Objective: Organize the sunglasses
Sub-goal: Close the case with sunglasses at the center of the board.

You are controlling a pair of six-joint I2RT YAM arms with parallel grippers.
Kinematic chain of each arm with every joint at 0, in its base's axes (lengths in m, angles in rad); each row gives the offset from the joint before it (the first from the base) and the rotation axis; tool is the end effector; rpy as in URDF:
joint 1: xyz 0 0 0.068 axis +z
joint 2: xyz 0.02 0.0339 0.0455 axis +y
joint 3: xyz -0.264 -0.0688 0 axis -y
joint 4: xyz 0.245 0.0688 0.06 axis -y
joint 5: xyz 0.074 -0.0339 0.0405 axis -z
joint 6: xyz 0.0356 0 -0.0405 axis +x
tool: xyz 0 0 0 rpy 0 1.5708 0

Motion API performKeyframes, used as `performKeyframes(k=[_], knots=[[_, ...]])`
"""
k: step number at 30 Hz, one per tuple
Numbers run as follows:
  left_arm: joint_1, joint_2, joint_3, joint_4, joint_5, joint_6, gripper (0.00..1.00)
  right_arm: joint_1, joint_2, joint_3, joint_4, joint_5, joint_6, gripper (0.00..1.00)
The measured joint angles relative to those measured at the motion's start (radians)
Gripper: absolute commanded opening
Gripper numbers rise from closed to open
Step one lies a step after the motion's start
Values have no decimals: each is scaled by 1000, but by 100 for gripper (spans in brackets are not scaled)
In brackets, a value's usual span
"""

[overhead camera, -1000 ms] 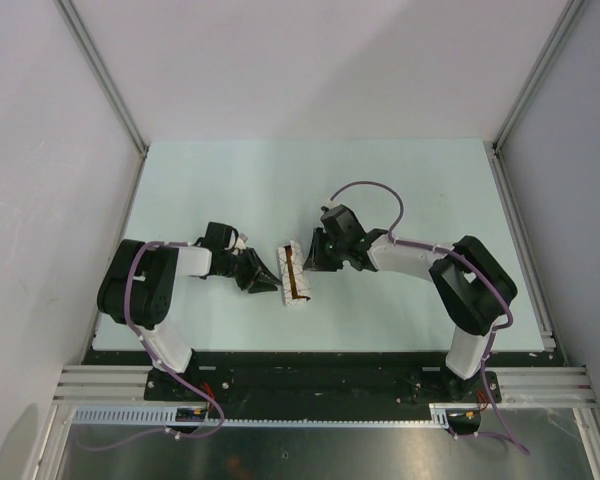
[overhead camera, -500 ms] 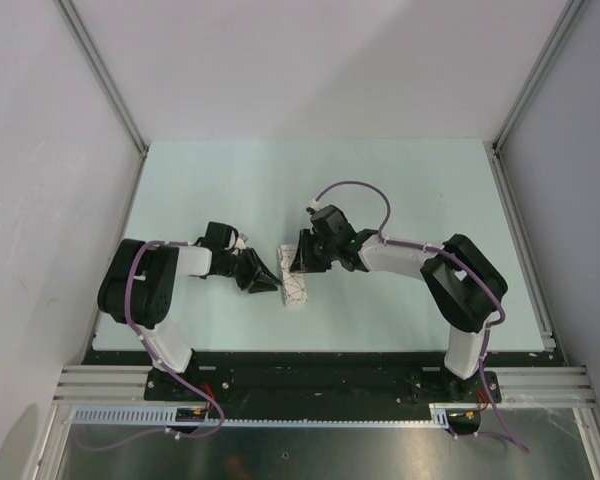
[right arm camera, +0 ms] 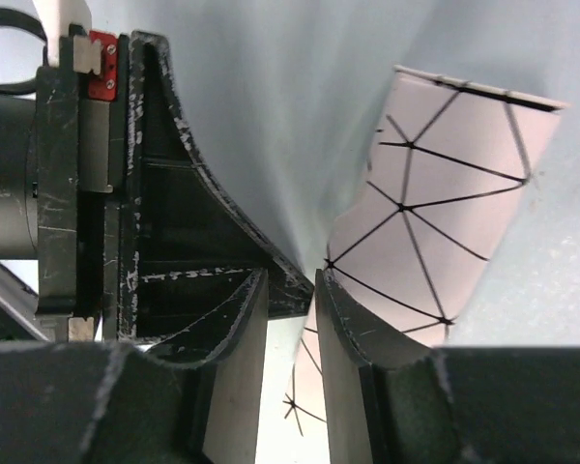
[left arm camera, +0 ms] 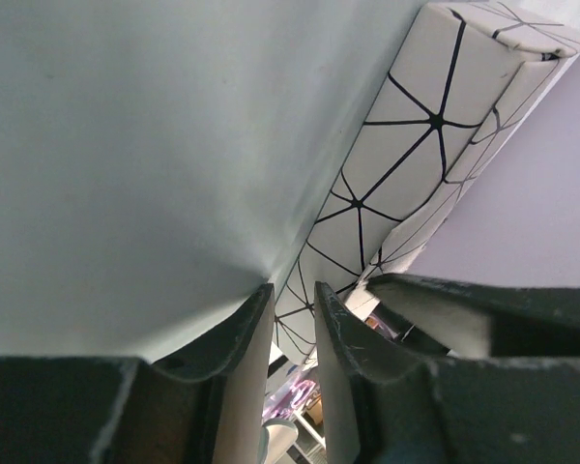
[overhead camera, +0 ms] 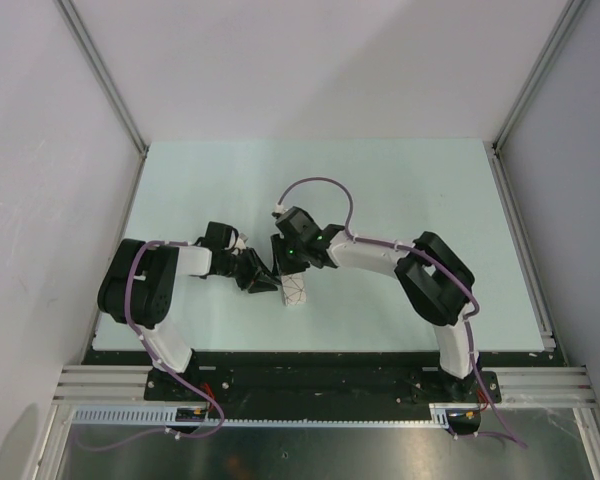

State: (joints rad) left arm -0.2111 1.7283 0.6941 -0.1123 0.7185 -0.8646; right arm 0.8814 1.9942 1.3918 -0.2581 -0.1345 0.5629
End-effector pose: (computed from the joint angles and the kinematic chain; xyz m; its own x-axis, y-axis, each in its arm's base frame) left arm 0.2686 -0.0815 0.1025 -0.8999 -0.3929 0.1893 -0.4037 0.5861 -0.7025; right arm 0.2734 0.3392 0.1820 -0.8456 -0.1944 -0.4972 -0.4364 0.7882 0.4339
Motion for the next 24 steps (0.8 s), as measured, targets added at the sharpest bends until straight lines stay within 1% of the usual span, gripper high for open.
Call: performKeyframes(k=[5, 12, 15, 20, 24], knots=[[0, 0, 0, -3, -4, 0, 33, 34, 29, 57, -65, 69, -23, 30], [0, -30, -13, -4, -31, -2, 36, 35, 26, 58, -66, 75, -24, 33], [2, -73, -27, -10, -79, 0, 37, 37, 22, 58, -67, 82, -26, 36], [17, -159, -44, -60, -197, 10, 42, 41, 3, 58, -74, 103, -37, 40], [32, -230, -45, -120, -294, 30, 52, 36, -32, 58, -82, 143, -40, 44]])
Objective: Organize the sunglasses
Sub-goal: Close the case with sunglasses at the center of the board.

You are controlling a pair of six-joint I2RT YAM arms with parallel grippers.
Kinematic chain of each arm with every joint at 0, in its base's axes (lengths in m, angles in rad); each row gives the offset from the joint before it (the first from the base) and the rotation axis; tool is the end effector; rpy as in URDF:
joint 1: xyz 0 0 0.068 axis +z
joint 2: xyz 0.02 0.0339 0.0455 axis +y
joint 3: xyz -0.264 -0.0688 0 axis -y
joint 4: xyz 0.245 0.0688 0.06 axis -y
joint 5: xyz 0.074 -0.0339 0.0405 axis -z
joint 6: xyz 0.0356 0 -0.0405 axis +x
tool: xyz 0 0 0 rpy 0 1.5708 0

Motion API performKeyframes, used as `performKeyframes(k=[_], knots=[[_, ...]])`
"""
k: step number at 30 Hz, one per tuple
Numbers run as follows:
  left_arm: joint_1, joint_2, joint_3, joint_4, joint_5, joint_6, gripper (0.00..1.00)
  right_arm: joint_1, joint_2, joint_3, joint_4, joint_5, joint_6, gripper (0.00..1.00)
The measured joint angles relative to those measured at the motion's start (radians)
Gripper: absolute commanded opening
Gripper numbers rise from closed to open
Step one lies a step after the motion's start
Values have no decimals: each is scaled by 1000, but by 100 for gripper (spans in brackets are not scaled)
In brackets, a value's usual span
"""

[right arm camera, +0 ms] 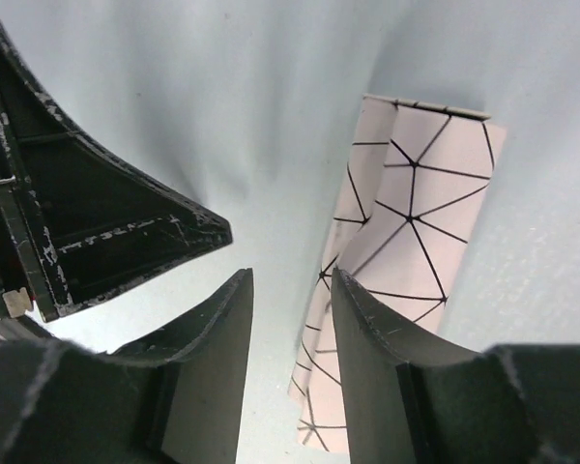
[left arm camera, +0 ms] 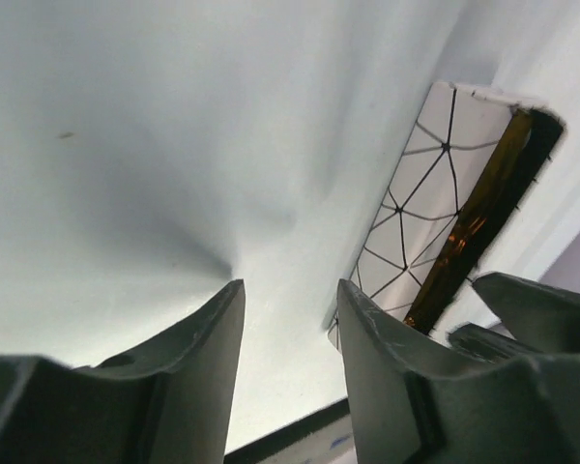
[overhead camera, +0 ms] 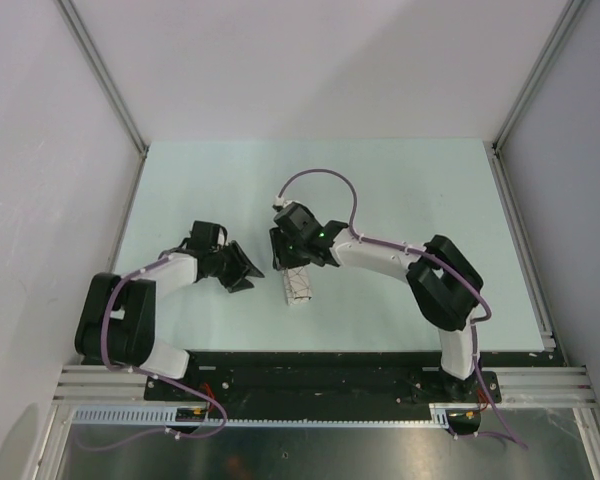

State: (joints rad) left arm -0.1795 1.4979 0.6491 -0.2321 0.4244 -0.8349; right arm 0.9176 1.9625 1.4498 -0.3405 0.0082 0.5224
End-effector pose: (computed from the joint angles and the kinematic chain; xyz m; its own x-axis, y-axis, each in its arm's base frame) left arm 0.2510 -0.0605 0.1387 -0.8447 -0.5332 -0.0465 -0.4064 0.6954 -0.5927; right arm 0.2651 0.3459 0.2070 -0.7914 -0.2131 -0.5730 -0.4569 0.8289 0.3228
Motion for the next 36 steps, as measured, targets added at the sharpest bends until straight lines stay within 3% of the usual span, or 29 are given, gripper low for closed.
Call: performKeyframes(k=[2, 12, 24, 36], knots=[[5, -43, 0, -29, -42, 8, 59, -5, -21, 0, -2, 16, 0, 46], [8, -217, 9, -111, -162, 61, 62, -69, -176, -11, -2, 79, 3, 46], [-10, -107, 44, -126, -111, 114, 48, -128, -119, -103, -59, 50, 3, 46], [-117, 80, 133, -120, -80, 129, 46, -130, -56, -129, -46, -14, 8, 43]])
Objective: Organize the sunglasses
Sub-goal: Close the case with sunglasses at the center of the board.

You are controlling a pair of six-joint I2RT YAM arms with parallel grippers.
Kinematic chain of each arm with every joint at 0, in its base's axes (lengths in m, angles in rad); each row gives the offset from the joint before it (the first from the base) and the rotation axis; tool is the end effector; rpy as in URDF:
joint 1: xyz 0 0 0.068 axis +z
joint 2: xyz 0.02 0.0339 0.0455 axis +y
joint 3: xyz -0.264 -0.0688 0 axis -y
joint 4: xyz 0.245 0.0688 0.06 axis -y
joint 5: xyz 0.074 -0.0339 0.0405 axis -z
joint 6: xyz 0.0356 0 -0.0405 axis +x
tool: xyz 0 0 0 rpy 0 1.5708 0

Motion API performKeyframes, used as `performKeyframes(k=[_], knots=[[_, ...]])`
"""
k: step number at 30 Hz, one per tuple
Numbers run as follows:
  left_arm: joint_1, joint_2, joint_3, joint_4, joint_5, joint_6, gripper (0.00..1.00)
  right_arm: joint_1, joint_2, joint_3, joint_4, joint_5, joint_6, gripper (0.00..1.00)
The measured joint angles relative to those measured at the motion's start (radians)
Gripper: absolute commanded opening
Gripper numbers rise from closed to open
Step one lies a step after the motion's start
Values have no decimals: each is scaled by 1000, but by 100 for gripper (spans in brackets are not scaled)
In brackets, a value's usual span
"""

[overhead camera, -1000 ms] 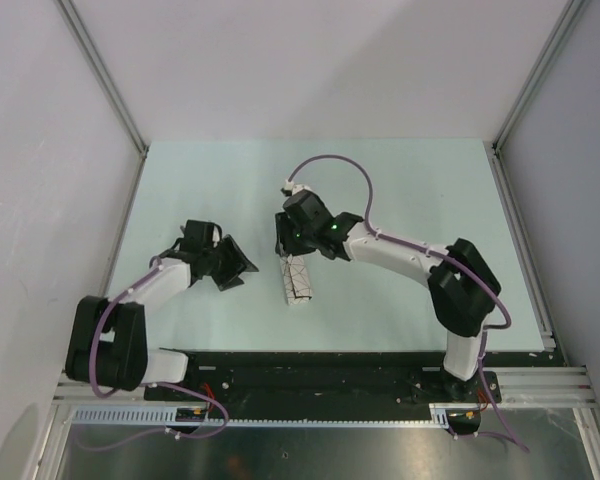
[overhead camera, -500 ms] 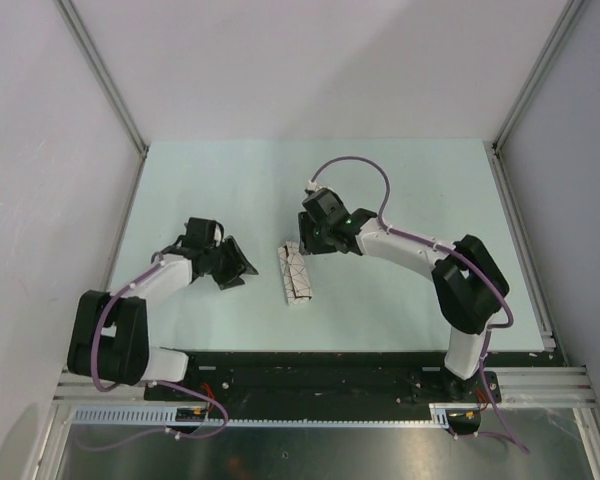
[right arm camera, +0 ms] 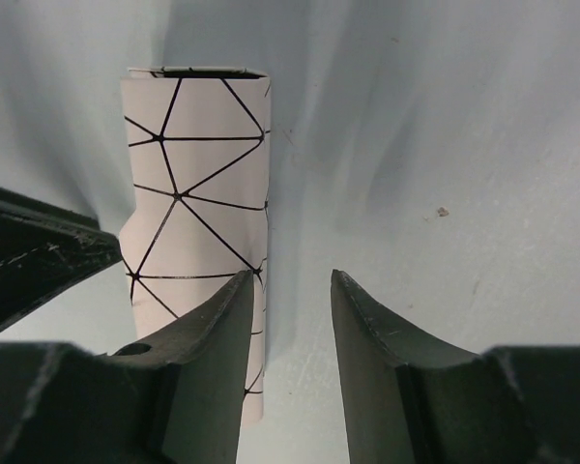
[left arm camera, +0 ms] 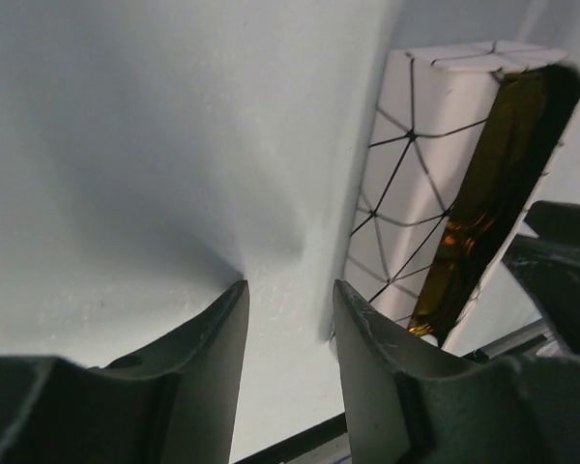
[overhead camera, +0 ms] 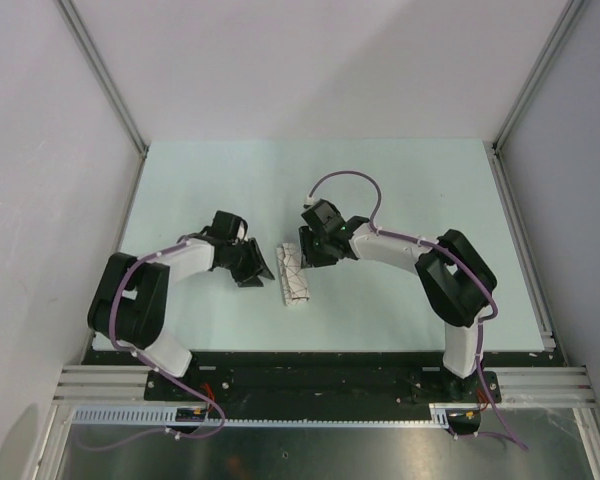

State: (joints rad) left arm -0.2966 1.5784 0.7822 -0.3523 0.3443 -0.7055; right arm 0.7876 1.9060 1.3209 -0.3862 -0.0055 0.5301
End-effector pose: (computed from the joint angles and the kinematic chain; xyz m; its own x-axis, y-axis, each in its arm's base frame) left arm 0.2646 -0.0934 0.1463 -0.9283 -0.3545 -0.1124 -0.2555 0.8274 -0.5001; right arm 0.2864 0.2879 0.1870 -0.8620 -0.1492 -0.4845 -0.3188 0.9026 0.2892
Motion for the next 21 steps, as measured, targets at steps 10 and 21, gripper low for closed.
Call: performKeyframes(k=[10, 21], knots=[[-28, 66, 56, 14, 32, 3, 44, 1, 5, -8, 27, -38, -16, 44], [-28, 79, 67, 8, 37, 7, 43, 8, 5, -8, 40, -45, -61, 44]])
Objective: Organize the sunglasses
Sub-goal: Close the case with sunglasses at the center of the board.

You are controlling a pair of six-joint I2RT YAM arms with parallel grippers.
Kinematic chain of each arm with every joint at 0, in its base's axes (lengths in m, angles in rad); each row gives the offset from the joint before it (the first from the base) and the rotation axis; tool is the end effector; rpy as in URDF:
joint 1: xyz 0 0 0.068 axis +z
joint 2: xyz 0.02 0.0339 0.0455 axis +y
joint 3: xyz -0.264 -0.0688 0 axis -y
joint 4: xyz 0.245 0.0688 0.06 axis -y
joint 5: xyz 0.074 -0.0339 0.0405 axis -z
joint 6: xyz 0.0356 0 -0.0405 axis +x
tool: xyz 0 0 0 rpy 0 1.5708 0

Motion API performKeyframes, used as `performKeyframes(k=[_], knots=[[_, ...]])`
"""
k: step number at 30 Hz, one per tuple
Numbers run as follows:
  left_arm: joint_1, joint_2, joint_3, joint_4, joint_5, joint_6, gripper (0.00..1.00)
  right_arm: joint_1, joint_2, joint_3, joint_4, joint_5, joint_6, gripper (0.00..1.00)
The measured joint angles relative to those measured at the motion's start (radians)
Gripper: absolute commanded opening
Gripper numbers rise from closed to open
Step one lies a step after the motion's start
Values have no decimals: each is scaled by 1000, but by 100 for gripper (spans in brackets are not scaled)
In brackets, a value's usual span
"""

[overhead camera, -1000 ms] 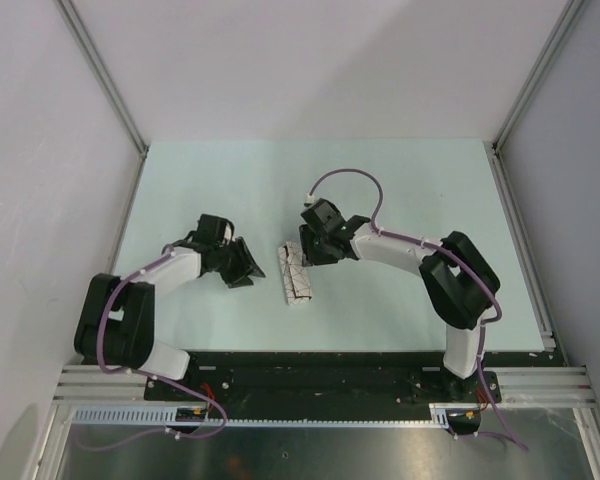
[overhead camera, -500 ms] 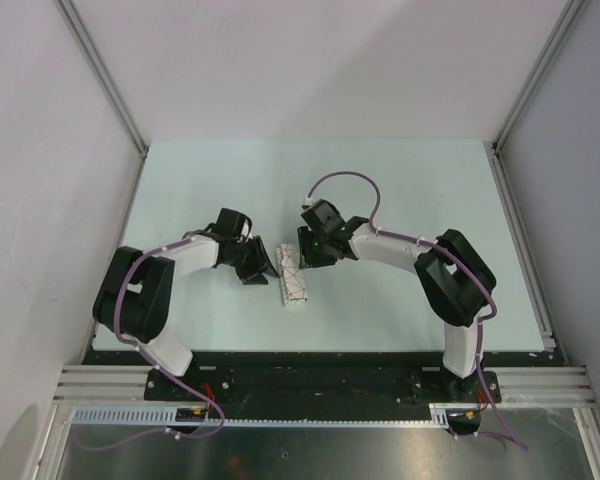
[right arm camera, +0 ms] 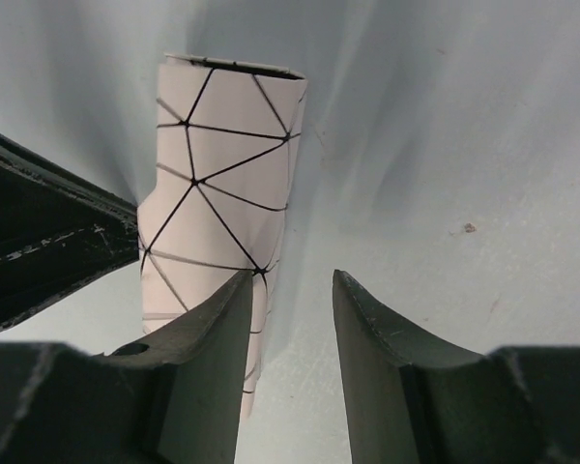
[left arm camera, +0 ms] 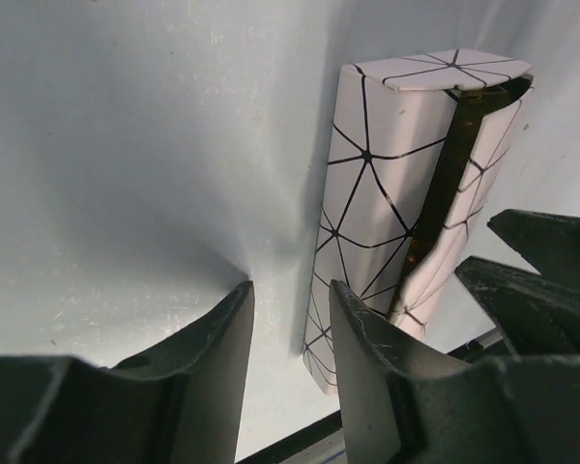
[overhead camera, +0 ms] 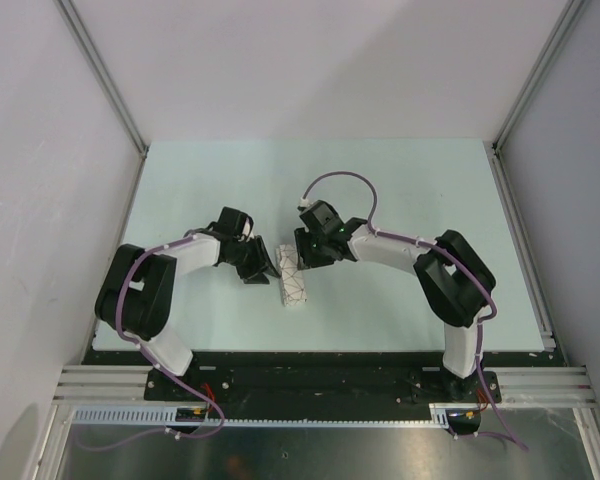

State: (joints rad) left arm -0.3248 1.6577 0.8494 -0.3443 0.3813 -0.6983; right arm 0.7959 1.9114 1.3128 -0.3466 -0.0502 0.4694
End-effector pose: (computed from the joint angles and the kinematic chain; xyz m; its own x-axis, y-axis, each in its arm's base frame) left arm 0.2791 -0.1080 0.1430 -0.9458 -0.3112 -0.0924 -0.2202 0.8243 -0.5216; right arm 0.2846 0.2932 0.1850 -0.8379 -0.2099 -0.5038 -0.3982 0.8665 0.3012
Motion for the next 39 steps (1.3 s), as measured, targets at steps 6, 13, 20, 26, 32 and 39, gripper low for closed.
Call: performKeyframes(k=[6, 13, 20, 26, 32, 39], knots=[[-1, 1, 2, 0, 0, 0, 43, 40, 0, -4, 2, -33, -8, 42], [-2, 1, 2, 1, 0, 0, 41, 62, 6, -4, 6, -55, -11, 41], [-9, -25, 2, -1, -37, 10, 43, 61, 6, -4, 7, -54, -11, 44], [-11, -171, 2, -22, -133, 23, 46, 62, 7, -4, 8, -47, -11, 44], [-11, -259, 2, -25, -179, 30, 47, 71, 13, 1, 8, -32, -19, 42], [-11, -277, 1, -41, -223, 38, 49, 92, 12, 5, 13, 21, -34, 59]])
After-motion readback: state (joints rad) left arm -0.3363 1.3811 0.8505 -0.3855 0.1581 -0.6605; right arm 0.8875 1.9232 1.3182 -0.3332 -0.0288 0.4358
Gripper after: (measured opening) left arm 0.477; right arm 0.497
